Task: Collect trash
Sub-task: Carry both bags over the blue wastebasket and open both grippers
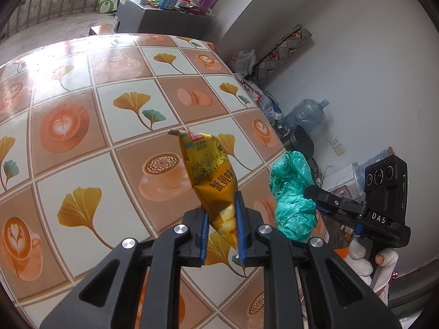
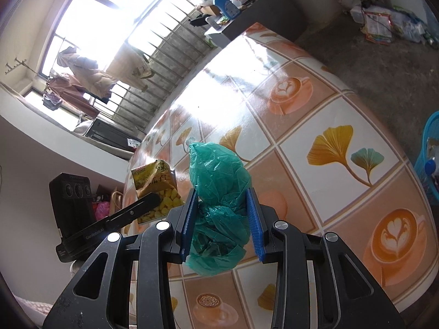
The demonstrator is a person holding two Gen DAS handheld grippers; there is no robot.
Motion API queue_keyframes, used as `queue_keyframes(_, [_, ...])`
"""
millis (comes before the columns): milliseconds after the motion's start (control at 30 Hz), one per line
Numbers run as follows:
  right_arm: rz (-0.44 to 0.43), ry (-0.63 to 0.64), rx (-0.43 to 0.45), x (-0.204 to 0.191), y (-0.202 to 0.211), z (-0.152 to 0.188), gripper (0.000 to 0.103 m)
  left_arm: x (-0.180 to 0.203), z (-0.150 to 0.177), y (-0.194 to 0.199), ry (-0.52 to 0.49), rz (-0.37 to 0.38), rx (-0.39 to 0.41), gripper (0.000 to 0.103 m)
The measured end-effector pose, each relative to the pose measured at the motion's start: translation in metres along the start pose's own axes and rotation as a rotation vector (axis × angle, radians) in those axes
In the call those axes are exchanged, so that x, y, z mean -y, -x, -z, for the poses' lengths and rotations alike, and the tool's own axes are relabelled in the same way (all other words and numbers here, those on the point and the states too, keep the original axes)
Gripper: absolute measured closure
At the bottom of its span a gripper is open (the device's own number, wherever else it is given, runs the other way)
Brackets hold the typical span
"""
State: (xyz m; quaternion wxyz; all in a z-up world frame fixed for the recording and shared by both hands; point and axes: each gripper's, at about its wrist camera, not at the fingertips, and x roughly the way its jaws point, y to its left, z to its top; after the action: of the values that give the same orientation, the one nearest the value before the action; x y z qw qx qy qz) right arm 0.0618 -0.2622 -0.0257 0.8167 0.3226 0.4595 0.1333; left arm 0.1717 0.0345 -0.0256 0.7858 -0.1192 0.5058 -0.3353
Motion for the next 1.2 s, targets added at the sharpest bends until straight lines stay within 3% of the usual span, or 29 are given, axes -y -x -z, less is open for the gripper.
queue_keyframes(300, [-0.062,-0.065,0.081,0.023,0.031,-0.001,0.07,0.037,-0.014,-0.007,-0.093,0.009,-0.003,0.087])
queue_keyframes(533, [-0.044,-0.161,0.276,0.065,0.1,-0.005,0.07,0.104,-0.041,-0.035,-0.256,0.062,-0.028,0.087])
queue_keyframes(700, [0.07,-0.312,0.472,0.125,0.168,0.005,0.07,0.172,-0.055,-0.077,-0.417,0.108,-0.096,0.087])
queue_keyframes(800, [0.227,-0.43,0.543,0.167,0.195,0.02,0.07,0.221,-0.053,-0.114,-0.524,0.131,-0.17,0.087])
queue_keyframes(967, [0.374,-0.592,0.541,0.226,0.202,0.036,0.07,0.292,-0.038,-0.188,-0.655,0.168,-0.305,0.086])
queue_keyframes(1200, [0.458,-0.707,0.512,0.292,0.191,0.023,0.068,0.364,-0.019,-0.294,-0.771,0.154,-0.453,0.086])
